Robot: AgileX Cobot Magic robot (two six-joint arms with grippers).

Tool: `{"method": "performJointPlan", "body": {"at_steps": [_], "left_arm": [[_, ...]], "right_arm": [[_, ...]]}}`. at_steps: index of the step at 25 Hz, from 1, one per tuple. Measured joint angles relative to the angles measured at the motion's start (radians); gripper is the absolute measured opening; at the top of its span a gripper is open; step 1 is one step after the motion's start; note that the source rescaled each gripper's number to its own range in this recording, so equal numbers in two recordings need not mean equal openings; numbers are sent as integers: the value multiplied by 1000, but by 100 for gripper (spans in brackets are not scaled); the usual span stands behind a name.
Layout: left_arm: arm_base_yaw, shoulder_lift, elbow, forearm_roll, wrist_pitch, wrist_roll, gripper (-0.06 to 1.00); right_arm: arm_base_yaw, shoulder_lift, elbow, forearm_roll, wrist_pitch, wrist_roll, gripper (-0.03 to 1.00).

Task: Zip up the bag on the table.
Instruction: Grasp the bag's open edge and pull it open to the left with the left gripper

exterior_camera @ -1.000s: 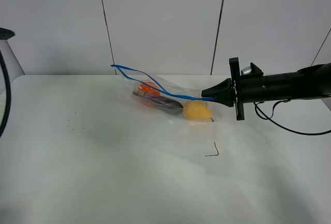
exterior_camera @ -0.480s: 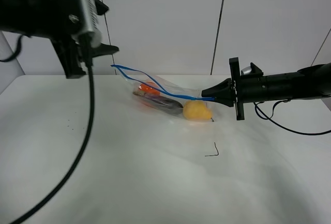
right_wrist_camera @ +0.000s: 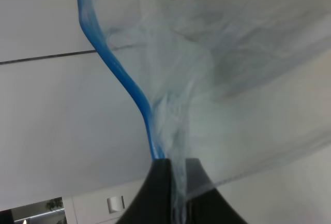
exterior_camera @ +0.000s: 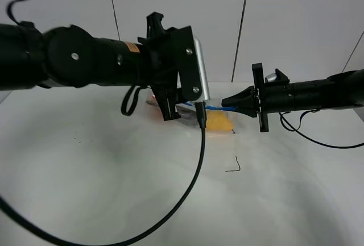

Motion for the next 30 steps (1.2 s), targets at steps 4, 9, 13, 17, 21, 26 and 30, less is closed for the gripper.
{"method": "performJointPlan", "body": {"at_steps": [4,9,13,17,21,26,30], "left_arm": [[-39,91,0,-1,-83,0,92],[-74,204,0,-3,-214,0,92],[-75,244,1,-3,-246,-31,92],[-75,265,1,-3,-291,-90,90],[-75,301,1,-4,-347,-112,90],[-76,317,23,-4,-372,-113,84],[-76,317,25,-4,-407,-113,70]], "right_arm": [[0,0,0,0,0,0,0],[0,0,0,0,0,0,0],[0,0,0,0,0,0,0],[0,0,0,0,0,0,0],[0,0,0,0,0,0,0],[0,0,0,0,0,0,0],[0,0,0,0,0,0,0]]}}
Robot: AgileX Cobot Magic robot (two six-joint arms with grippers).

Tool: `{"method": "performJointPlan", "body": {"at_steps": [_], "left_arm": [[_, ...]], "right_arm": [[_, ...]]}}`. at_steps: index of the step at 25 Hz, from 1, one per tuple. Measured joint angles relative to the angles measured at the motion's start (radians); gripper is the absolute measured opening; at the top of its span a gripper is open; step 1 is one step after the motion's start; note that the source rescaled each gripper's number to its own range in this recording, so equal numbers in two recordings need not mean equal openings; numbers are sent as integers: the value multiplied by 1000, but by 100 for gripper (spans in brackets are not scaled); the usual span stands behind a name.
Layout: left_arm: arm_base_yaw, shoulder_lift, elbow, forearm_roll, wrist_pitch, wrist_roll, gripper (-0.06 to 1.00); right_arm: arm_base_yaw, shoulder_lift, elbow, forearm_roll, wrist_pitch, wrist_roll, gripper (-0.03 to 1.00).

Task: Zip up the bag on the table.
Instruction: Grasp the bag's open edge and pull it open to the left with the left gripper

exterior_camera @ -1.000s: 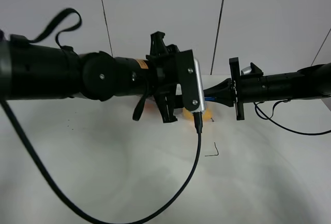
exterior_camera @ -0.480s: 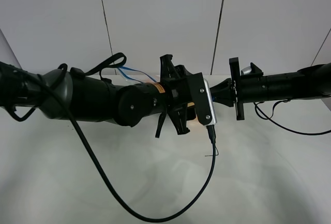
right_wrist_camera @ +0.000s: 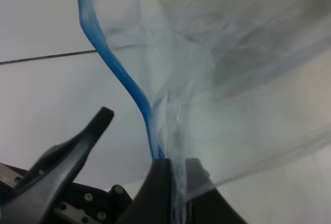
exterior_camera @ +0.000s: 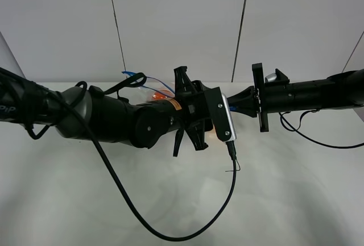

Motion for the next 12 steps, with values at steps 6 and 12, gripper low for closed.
{"method": "performJointPlan", "body": {"at_steps": [6,12], "left_arm": [[-24,0,8,-3,-3,0,54],[-45,0,8,-3,-4,0,50]], "right_arm": [[0,0,0,0,0,0,0],[0,0,0,0,0,0,0]]}}
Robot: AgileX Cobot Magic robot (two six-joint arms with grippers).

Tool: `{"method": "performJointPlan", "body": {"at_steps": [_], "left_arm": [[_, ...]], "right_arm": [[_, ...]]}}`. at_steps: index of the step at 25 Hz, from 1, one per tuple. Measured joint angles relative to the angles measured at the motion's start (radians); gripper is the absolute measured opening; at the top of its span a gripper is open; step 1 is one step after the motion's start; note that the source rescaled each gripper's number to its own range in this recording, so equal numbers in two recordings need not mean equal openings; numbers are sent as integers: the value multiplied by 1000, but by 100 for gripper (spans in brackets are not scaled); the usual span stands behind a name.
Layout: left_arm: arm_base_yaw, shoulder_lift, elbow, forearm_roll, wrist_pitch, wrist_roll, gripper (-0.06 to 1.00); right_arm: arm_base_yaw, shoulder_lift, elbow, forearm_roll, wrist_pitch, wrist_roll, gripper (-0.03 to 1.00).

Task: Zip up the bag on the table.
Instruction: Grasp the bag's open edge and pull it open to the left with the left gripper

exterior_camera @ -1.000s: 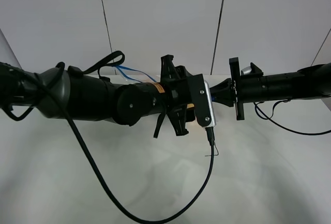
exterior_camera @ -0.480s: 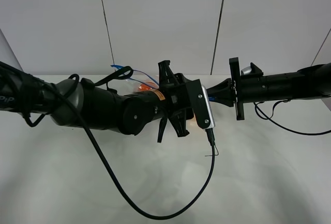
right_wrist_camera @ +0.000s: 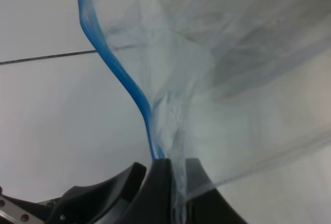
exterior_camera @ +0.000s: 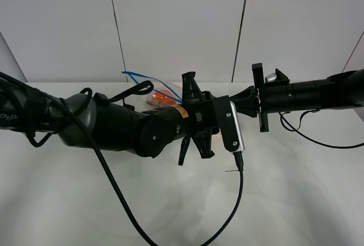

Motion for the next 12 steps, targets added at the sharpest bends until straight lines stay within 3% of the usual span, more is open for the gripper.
{"method": "performJointPlan", "body": {"at_steps": [12], "left_arm": [[16,0,0,0,-3,0,50]], "right_arm": [[0,0,0,0,0,0,0]]}}
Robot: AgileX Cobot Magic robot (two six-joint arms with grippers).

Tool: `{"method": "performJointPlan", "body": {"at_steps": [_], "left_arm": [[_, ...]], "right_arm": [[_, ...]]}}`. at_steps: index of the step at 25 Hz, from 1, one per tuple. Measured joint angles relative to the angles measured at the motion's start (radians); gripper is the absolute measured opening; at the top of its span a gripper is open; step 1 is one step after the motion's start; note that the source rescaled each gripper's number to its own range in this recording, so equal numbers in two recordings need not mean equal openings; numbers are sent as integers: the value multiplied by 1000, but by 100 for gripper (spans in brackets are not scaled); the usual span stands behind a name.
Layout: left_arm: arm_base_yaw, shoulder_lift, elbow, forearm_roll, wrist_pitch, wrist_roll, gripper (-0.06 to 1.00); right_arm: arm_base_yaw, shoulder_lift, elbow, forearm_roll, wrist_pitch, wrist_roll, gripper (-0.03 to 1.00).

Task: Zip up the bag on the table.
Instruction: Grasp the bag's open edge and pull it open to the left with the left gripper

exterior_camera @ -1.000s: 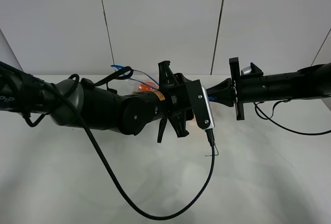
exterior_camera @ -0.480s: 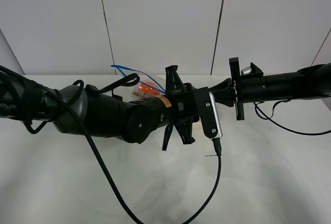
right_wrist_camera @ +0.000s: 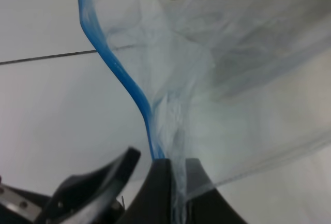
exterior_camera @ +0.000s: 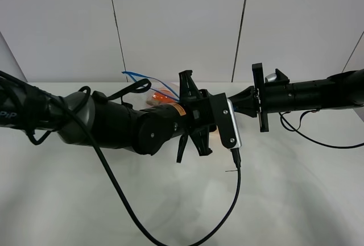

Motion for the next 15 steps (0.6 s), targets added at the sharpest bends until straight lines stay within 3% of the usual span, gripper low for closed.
{"method": "performJointPlan", "body": {"at_steps": [6,11,15], "left_arm": [[5,0,0,-1,-1,0,48],[5,0,0,-1,-1,0,31],[5,0,0,-1,0,0,25]], "right_arm": [[0,0,0,0,0,0,0],[0,0,0,0,0,0,0],[0,0,0,2,0,0,0]]}}
